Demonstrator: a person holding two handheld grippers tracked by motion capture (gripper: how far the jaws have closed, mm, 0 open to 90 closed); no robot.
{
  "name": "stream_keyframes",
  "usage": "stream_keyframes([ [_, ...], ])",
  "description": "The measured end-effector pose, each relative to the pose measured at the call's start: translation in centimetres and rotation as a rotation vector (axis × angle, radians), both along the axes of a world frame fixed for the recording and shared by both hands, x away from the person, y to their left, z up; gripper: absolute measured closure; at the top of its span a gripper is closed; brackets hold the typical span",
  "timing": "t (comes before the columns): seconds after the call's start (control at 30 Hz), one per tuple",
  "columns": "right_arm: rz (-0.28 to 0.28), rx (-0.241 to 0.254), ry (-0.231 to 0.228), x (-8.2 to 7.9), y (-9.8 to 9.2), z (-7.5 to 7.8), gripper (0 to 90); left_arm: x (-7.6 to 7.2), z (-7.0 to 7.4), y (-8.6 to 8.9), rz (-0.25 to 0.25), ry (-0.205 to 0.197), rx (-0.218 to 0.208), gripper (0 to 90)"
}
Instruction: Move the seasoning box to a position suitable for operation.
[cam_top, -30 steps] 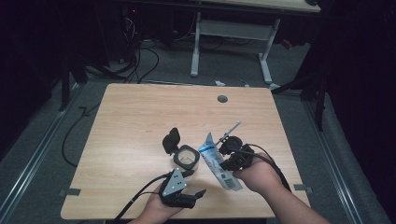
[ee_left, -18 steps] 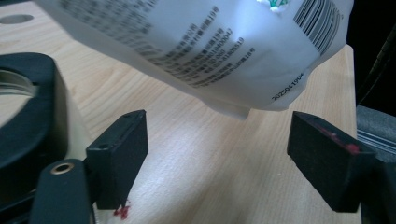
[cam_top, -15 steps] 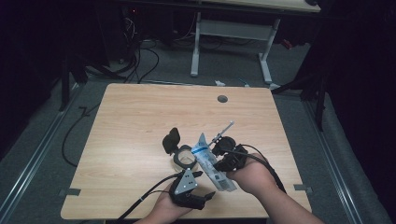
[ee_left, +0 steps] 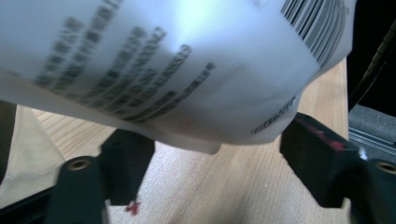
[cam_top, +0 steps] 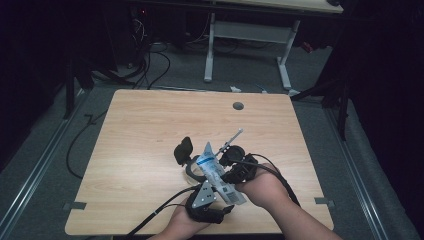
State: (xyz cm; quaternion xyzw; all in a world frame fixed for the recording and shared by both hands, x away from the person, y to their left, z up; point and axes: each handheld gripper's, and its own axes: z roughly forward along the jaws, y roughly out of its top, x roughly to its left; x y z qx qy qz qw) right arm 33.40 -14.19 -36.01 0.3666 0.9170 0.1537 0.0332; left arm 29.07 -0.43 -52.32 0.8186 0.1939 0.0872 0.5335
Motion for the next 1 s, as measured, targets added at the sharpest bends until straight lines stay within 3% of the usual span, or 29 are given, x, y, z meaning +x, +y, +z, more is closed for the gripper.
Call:
stream_keyframes([
  [0.23,-0.021,0.000,0.002,0.0,-0.6,0.0,89.9,-0.4,0.2,-0.1,-0.003,-0.034,0.014,41.6],
  [0.6,-0.027,0.005,-0.009,0.0,-0.9,0.0,89.8,-1.0,0.3,-0.1,0.015,-0.091,0.031,46.6],
  [1.0,-0.036,0.000,-0.007,0.4,-0.9,-0.2,89.8,-1.3,0.4,0.2,0.019,-0.101,0.021,53.1],
])
